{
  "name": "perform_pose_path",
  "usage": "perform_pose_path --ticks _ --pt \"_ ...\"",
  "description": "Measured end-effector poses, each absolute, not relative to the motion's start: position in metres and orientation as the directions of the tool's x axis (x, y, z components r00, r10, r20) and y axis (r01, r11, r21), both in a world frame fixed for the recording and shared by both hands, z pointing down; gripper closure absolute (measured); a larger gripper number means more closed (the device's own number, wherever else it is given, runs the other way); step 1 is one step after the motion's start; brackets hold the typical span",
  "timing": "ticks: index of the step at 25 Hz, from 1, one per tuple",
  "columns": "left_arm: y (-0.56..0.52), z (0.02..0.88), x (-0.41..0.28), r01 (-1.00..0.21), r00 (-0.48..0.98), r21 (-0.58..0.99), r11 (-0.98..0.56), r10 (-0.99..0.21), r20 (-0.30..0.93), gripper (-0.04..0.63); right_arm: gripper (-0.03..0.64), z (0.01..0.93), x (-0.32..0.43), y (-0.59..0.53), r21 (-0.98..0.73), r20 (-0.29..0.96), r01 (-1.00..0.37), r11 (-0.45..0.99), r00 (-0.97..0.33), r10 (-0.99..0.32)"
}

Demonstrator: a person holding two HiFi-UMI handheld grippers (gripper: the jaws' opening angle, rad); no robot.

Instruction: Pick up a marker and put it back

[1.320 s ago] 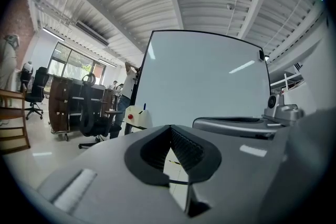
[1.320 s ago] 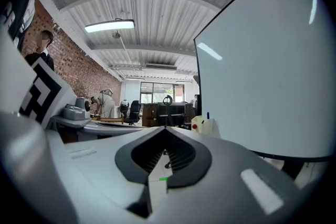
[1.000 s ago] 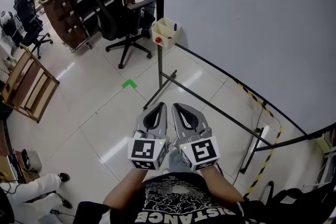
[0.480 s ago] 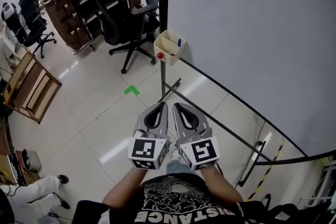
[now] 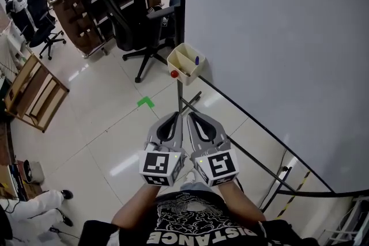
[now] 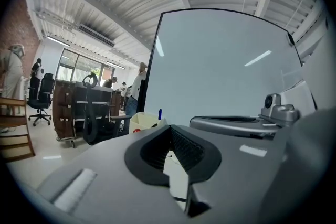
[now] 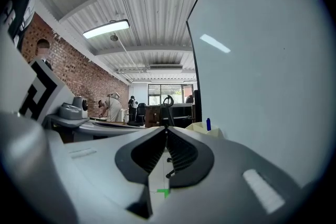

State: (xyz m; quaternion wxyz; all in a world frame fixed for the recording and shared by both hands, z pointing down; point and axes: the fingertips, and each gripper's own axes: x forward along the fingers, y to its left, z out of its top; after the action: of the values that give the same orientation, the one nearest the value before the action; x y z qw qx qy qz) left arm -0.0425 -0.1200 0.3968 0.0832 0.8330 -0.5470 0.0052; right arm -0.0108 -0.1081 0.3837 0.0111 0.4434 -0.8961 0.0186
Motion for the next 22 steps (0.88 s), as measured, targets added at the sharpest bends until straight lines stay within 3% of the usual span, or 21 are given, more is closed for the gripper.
perform_pose_path --ticks 12,22 --pt "-0.151 0.403 -0.035 -0.930 0.362 0.122 -0.348 -0.924 0.123 0.591 0.611 0.385 -0.003 -0.151 -0.044 0.033 -0.773 0.633 -0.635 -0.772" --pt "-0.178 0.406 -0.039 -0.928 0.366 0.119 -0.352 -0.922 0.125 0.591 0.560 0.391 -0.009 -0.184 -0.038 0.048 -0.782 0.622 -0.623 -0.780"
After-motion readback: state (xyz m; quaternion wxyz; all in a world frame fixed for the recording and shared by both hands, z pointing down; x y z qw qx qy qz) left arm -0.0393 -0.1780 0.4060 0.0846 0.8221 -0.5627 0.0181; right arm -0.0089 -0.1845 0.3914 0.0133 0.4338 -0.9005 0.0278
